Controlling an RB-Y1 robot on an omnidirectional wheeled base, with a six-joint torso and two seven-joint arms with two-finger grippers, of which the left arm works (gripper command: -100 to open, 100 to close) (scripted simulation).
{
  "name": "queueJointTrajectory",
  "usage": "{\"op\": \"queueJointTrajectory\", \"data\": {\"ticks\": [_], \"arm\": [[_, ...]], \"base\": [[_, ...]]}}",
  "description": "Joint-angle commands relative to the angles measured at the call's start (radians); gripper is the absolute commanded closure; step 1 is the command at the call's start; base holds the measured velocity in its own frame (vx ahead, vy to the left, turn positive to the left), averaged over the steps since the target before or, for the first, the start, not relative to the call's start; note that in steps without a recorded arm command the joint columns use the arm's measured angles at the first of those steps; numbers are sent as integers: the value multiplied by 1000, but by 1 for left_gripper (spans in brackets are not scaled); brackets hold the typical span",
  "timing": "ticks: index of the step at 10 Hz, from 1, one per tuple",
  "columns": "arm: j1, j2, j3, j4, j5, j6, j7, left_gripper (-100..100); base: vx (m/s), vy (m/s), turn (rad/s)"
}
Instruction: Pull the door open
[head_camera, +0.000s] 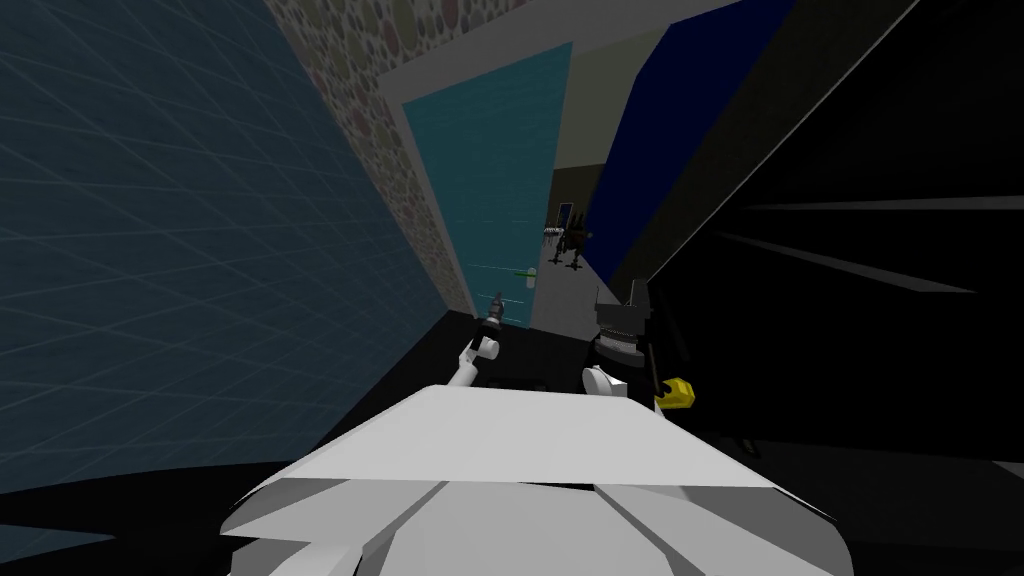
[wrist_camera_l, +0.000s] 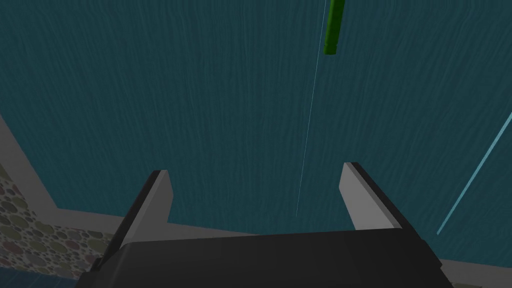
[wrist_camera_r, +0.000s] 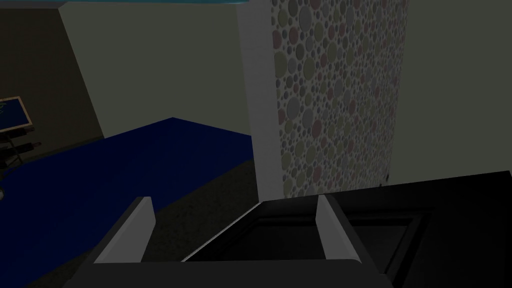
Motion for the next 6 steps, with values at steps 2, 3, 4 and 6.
{"op": "queueJointTrajectory", "data": {"ticks": [2, 3, 4, 6], "arm": [[-28, -5, -20, 49, 16, 4, -11, -100], [-38, -8, -27, 68, 21, 5, -15, -100], [-48, -12, -34, 85, 26, 7, -19, -100], [-67, -19, -48, 120, 36, 9, -28, -100]], "base": [[81, -9, 38], [87, -3, 39], [101, -8, 55], [86, -17, 45]]}}
